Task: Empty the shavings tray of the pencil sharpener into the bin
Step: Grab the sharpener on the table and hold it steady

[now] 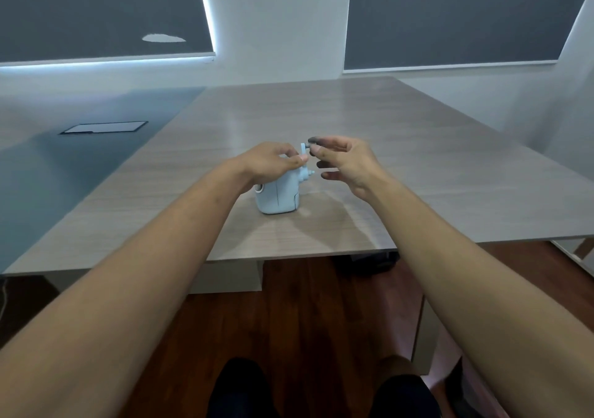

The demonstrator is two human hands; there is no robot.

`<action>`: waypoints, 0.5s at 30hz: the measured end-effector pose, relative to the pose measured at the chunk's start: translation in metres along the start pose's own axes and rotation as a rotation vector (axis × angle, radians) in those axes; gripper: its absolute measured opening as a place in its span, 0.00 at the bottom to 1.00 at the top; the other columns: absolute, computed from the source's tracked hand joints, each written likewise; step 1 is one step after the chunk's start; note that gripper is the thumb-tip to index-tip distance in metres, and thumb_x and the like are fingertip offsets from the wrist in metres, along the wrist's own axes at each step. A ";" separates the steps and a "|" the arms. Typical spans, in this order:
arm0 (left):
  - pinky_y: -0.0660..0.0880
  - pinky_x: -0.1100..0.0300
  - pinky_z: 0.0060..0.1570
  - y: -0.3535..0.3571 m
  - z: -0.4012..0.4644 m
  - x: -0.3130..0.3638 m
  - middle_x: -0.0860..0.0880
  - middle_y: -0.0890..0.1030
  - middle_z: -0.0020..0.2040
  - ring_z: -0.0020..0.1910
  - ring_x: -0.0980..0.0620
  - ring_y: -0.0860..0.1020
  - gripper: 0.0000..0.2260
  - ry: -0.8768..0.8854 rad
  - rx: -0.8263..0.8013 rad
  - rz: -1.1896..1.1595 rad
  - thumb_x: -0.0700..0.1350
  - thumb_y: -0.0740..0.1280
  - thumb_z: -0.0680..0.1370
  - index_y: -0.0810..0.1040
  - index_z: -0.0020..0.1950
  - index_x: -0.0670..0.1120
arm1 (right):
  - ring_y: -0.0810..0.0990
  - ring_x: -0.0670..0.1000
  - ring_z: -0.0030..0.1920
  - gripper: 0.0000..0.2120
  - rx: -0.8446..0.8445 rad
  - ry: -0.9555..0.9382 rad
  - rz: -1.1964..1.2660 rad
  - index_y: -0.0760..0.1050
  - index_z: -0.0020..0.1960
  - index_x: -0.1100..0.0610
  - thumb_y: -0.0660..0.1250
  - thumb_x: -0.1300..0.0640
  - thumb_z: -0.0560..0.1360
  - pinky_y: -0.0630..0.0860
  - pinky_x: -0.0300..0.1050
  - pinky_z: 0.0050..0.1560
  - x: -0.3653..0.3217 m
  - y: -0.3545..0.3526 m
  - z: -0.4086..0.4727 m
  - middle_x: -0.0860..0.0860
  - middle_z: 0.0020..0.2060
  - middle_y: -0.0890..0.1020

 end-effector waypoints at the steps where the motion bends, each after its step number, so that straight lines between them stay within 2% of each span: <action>1: 0.64 0.61 0.34 0.000 0.001 0.000 0.49 0.75 0.52 0.46 0.52 0.71 0.12 -0.008 0.025 -0.022 0.58 0.65 0.79 0.79 0.51 0.50 | 0.82 0.47 0.42 0.10 -0.002 -0.004 -0.003 0.84 0.55 0.52 0.75 0.55 0.73 0.79 0.41 0.41 0.000 0.000 -0.001 0.48 0.49 0.85; 4: 0.64 0.62 0.34 -0.002 0.003 0.000 0.52 0.74 0.43 0.40 0.57 0.71 0.09 -0.010 0.076 -0.054 0.55 0.67 0.78 0.80 0.48 0.50 | 0.82 0.47 0.42 0.12 -0.012 -0.027 -0.023 0.84 0.56 0.51 0.75 0.54 0.73 0.79 0.41 0.42 -0.002 -0.003 -0.004 0.49 0.50 0.86; 6: 0.64 0.62 0.34 -0.002 0.003 0.001 0.53 0.74 0.41 0.38 0.57 0.70 0.09 0.008 0.093 -0.047 0.54 0.67 0.78 0.80 0.46 0.50 | 0.82 0.47 0.43 0.15 -0.011 -0.032 -0.046 0.83 0.59 0.50 0.75 0.53 0.73 0.79 0.42 0.44 -0.002 -0.007 -0.007 0.48 0.51 0.86; 9: 0.65 0.62 0.36 -0.002 0.002 0.000 0.52 0.75 0.44 0.40 0.55 0.71 0.09 0.039 0.096 -0.041 0.54 0.67 0.78 0.80 0.44 0.50 | 0.83 0.46 0.46 0.21 0.009 -0.007 -0.207 0.81 0.62 0.50 0.77 0.49 0.70 0.79 0.42 0.45 0.007 -0.018 -0.014 0.47 0.50 0.86; 11: 0.66 0.62 0.37 -0.001 0.001 -0.001 0.51 0.76 0.47 0.43 0.54 0.72 0.09 0.055 0.092 -0.044 0.55 0.68 0.78 0.80 0.44 0.51 | 0.83 0.43 0.48 0.23 -0.056 0.030 -0.337 0.81 0.61 0.51 0.79 0.49 0.67 0.77 0.40 0.44 0.019 -0.015 -0.021 0.46 0.51 0.86; 13: 0.66 0.61 0.38 -0.002 0.000 -0.003 0.51 0.77 0.48 0.45 0.53 0.72 0.08 0.060 0.091 -0.043 0.56 0.68 0.77 0.80 0.44 0.52 | 0.83 0.41 0.48 0.27 -0.152 0.060 -0.405 0.80 0.62 0.52 0.81 0.50 0.65 0.77 0.35 0.39 0.028 -0.003 -0.027 0.47 0.53 0.85; 15: 0.67 0.58 0.40 -0.002 0.001 -0.005 0.51 0.78 0.48 0.44 0.51 0.73 0.09 0.060 0.088 -0.043 0.57 0.68 0.76 0.80 0.42 0.54 | 0.82 0.40 0.43 0.30 -0.202 0.065 -0.434 0.79 0.63 0.54 0.83 0.52 0.63 0.76 0.32 0.33 0.030 0.010 -0.029 0.48 0.54 0.84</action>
Point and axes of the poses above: each hand's wrist, its own z-axis towards the middle knuckle, its own y-axis out of the palm, x = y × z, the point moved 9 cm from there along z, towards the middle knuckle
